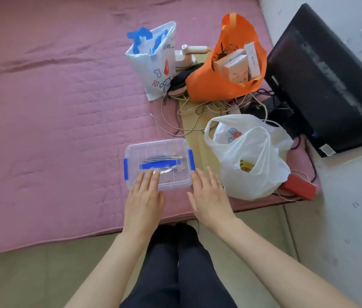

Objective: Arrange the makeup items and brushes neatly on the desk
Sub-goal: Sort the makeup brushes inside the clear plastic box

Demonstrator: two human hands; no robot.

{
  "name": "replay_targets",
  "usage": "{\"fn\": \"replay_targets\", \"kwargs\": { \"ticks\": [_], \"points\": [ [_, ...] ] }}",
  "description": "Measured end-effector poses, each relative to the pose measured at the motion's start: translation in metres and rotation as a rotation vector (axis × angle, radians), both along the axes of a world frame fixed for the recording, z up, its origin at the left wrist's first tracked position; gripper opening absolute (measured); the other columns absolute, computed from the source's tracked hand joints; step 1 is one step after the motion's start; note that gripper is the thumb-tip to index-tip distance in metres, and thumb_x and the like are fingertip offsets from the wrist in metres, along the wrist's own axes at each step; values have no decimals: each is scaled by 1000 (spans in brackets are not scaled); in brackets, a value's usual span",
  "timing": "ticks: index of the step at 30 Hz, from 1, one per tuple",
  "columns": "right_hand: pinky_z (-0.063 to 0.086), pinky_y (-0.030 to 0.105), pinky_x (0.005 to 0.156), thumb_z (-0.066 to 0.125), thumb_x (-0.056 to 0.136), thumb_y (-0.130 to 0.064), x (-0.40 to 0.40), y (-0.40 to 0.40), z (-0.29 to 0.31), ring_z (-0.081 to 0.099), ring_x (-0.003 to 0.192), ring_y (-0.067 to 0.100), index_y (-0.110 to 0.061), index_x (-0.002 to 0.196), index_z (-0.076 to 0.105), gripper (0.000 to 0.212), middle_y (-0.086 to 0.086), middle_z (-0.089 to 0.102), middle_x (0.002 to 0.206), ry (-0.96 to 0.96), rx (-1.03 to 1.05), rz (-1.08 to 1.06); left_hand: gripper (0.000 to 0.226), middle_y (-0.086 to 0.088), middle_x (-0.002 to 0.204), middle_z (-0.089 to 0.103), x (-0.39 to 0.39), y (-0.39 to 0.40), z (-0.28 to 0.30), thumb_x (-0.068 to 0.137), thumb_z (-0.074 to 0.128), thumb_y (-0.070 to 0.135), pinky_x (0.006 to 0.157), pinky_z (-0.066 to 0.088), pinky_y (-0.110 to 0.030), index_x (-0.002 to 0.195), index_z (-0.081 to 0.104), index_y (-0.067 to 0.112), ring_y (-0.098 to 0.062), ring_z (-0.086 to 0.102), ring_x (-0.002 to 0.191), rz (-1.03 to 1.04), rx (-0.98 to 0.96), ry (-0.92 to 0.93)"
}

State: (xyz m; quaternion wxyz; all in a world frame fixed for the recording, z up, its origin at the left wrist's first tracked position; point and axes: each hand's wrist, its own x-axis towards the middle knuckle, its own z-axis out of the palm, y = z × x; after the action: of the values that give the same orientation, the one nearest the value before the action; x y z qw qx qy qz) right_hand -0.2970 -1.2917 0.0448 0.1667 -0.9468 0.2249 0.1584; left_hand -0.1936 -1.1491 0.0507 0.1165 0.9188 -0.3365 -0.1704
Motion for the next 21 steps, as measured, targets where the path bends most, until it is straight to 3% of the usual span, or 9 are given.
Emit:
{"fn": "replay_targets", "kwargs": {
  "ticks": [6, 14, 18, 21],
  "points": [
    [11, 42, 120, 34, 101, -30, 41, -9, -60, 7, 147, 32, -8, 150, 13, 59, 11, 18, 157, 61, 20, -21, 55, -9, 151, 37, 46, 20, -67, 93, 52, 14, 116, 25, -40, 145, 36, 8, -27, 26, 143, 143, 63, 70],
    [16, 40, 119, 38, 100, -28, 80, -38, -147, 19, 143, 32, -3, 148, 20, 58, 15, 25, 153, 39, 73, -213, 56, -13, 152, 31, 103, 32, -168, 93, 50, 14, 114, 27, -42, 145, 32, 5, -29, 28, 140, 300, 62, 156],
    [35, 38, 106, 36, 101, -27, 86, -43, -185, 39, 131, 30, -5, 149, 18, 56, 14, 34, 148, 13, 210, -358, 57, -12, 144, 43, 116, 27, -204, 96, 45, 25, 103, 39, -48, 147, 24, 11, -33, 43, 127, 604, -68, 339],
    [41, 36, 95, 31, 102, -28, 89, -44, -209, 45, 126, 30, -9, 151, 15, 55, 14, 37, 146, 24, 210, -431, 41, -16, 123, 57, 121, 24, -227, 98, 40, 31, 83, 43, -43, 133, 41, 9, -38, 54, 106, 728, -95, 351]
  ]
}}
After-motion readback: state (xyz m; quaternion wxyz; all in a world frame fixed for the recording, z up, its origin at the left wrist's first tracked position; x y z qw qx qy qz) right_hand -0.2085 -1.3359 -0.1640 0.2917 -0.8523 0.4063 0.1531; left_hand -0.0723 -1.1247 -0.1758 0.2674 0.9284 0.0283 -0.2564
